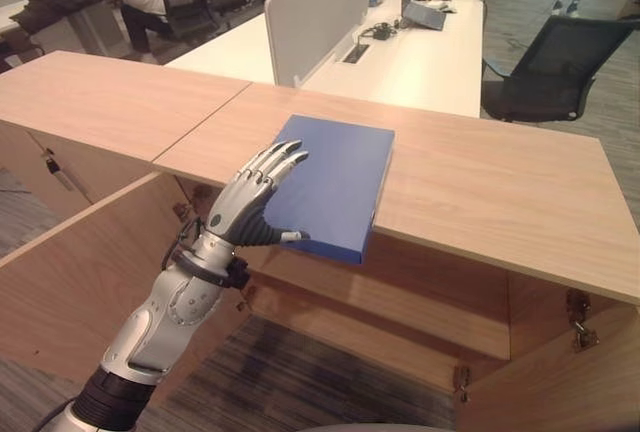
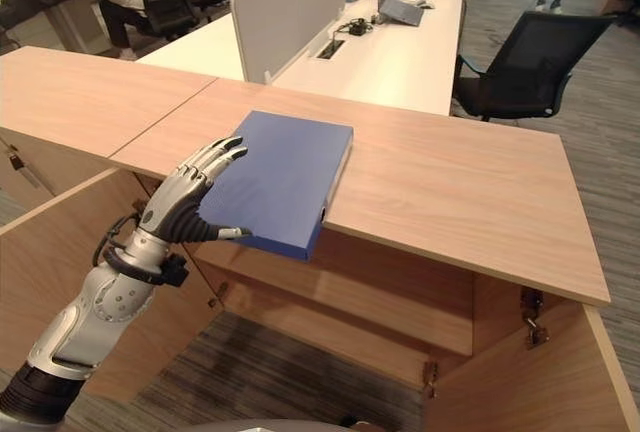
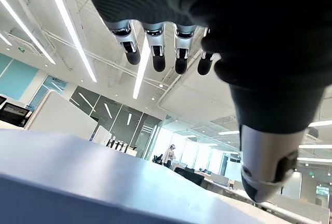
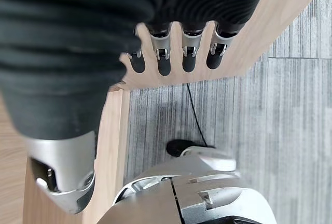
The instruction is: Put the empty folder in the office cabinet
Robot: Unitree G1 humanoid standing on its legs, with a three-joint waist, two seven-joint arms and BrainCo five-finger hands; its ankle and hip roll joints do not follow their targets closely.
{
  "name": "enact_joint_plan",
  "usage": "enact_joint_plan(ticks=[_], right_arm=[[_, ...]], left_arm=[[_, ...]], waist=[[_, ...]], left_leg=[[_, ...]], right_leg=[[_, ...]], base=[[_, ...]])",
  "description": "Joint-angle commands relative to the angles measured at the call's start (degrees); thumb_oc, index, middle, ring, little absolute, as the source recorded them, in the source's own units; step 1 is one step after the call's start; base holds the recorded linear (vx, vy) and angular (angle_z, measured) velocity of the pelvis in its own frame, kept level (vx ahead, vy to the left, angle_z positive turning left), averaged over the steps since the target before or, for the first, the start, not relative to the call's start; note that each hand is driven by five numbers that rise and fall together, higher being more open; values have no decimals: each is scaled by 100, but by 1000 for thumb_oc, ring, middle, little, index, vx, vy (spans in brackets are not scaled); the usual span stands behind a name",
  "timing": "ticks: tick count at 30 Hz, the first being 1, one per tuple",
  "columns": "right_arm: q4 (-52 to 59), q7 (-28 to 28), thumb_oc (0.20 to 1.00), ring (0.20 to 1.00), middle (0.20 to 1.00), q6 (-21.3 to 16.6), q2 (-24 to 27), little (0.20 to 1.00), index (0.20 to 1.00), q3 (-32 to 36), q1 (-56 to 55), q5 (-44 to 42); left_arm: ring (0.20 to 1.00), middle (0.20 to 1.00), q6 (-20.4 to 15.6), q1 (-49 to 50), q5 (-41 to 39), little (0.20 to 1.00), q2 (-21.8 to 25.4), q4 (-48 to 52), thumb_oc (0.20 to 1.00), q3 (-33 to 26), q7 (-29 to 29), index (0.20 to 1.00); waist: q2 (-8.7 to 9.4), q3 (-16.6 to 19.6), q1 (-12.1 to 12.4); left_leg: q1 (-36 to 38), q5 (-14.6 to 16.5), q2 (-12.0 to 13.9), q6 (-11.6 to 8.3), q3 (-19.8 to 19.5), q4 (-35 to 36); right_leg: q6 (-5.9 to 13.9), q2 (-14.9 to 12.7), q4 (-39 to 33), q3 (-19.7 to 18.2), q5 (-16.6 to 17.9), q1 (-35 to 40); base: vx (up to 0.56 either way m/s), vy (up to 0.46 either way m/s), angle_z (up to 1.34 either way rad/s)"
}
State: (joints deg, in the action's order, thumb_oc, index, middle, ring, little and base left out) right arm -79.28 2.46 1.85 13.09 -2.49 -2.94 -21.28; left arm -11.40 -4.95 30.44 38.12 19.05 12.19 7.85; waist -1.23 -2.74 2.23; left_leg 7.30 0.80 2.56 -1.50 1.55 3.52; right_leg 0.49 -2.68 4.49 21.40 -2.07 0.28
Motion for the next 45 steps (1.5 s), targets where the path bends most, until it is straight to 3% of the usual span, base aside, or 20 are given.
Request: enact_joint_plan(ticks=[1,6,12,27,45], right_arm=[[-215,22,1000,1000,1000,-66,-66,1000,1000,-210,234,14],[-217,-69,1000,1000,1000,-45,-41,1000,1000,-203,180,57],[-197,-93,1000,1000,1000,-43,-66,1000,1000,-247,189,53],[-248,172,1000,1000,1000,-60,-55,1000,1000,-286,276,40],[-337,318,1000,1000,1000,-88,-71,1000,1000,-284,302,-9]], left_arm=[[1000,1000,-134,-37,137,1000,400,344,1000,-64,-33,1000],[1000,1000,-156,328,82,1000,525,608,1000,-442,-175,1000],[1000,1000,-122,328,103,1000,472,458,1000,-367,-147,1000],[1000,1000,149,-566,1469,1000,227,-1202,1000,848,332,1000],[1000,1000,436,-1065,2282,1000,-58,-2082,1000,1362,831,1000]], waist=[[436,113,0],[421,104,16],[421,101,7],[446,132,-89],[469,163,-155]], left_leg=[[-221,88,-167,-132,277,148],[-219,82,-165,-138,278,148],[-223,75,-163,-136,276,148],[-222,94,-161,-120,321,148],[-189,122,-148,-109,349,148]], right_leg=[[705,-237,-949,-513,82,1020],[698,-231,-949,-507,76,1023],[692,-238,-949,-504,84,1012],[684,-230,-949,-545,88,987],[682,-222,-949,-607,80,986]], base=[[0,0,0],[0,0,0],[0,0,0],[0,0,0],[0,-1,-1]])
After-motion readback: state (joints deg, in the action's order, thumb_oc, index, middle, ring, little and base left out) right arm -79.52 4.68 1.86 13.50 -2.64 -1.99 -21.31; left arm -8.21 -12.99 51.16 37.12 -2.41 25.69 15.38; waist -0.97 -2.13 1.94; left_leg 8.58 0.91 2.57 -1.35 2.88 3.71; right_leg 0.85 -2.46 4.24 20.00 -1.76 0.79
